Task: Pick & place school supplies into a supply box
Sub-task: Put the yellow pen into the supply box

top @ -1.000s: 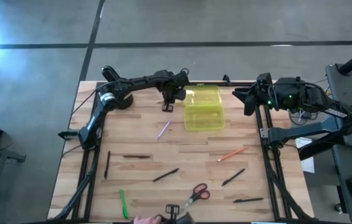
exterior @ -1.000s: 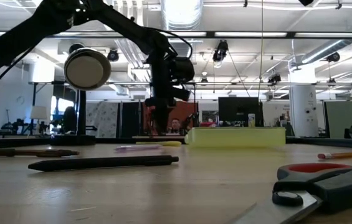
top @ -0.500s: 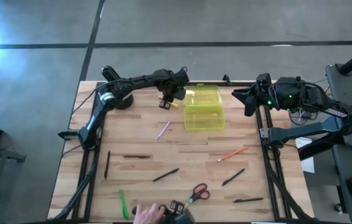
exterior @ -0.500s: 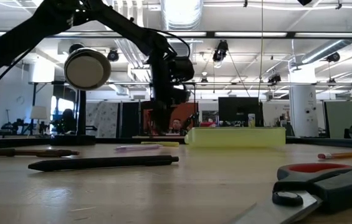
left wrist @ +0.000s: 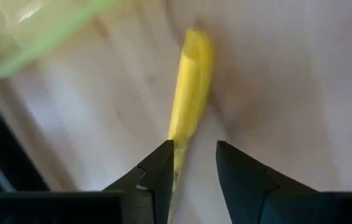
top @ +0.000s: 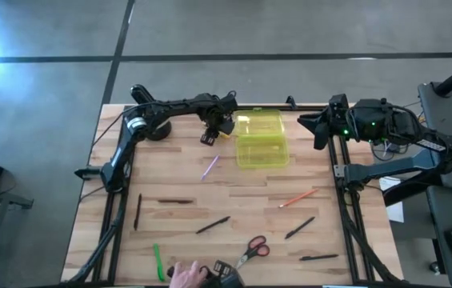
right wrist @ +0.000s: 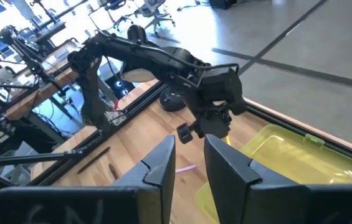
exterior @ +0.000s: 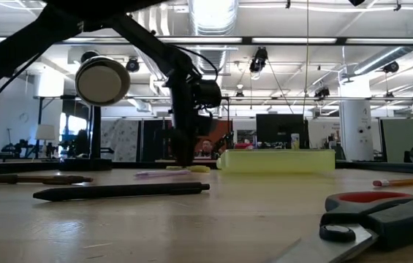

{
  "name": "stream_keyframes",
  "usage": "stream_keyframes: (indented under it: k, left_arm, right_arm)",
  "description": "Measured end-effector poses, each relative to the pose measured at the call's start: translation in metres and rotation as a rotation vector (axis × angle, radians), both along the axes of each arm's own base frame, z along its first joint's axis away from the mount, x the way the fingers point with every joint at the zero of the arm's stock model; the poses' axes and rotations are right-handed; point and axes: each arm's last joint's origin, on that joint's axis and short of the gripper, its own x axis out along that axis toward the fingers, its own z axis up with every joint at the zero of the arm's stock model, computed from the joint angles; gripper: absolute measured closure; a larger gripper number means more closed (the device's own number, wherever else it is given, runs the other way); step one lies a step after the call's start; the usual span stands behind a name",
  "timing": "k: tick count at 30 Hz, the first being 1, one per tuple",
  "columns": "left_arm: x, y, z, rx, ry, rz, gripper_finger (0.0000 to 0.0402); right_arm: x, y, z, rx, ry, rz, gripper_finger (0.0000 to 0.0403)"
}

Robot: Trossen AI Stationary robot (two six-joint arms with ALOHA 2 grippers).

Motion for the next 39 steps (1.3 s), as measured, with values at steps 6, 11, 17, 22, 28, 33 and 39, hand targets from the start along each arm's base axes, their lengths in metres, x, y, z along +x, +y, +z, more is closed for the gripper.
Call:
stream_keyframes:
  k: [6, 11, 17, 22, 28, 33, 39]
  left_arm:
    - [-0.002, 0.002, -0.006, 0.077, 0.034, 0.029, 0.0297]
    - [0.0, 0.006, -0.003, 0.066, -0.006, 0.032, 0.0297]
    - [-0.003, 0.013, -0.008, 0.037, -0.026, 0.094, 0.0297]
    - [-0.005, 0.017, -0.01, -0.022, -0.049, 0.14, 0.0297]
    - [-0.009, 0.018, -0.013, -0.118, -0.061, 0.211, 0.0298]
    - [-0.011, 0.015, -0.014, -0.195, -0.066, 0.274, 0.0298]
    - [-0.013, 0.01, -0.015, -0.308, -0.059, 0.328, 0.0309]
  right_arm:
    - [0.0, 0.0, 0.0, 0.003, -0.001, 0.005, 0.0333]
    - [0.0, 0.0, 0.001, 0.001, -0.011, 0.006, 0.0335]
    - [0.0, 0.0, 0.001, 0.001, -0.015, 0.005, 0.0335]
    - [0.0, 0.0, 0.001, 0.001, -0.015, 0.005, 0.0335]
    - [0.0, 0.0, 0.002, 0.001, -0.017, 0.005, 0.0335]
    - [0.001, 0.0, 0.004, -0.002, -0.047, 0.006, 0.0335]
    - [0.001, 0.0, 0.005, 0.0, -0.059, 0.009, 0.0335]
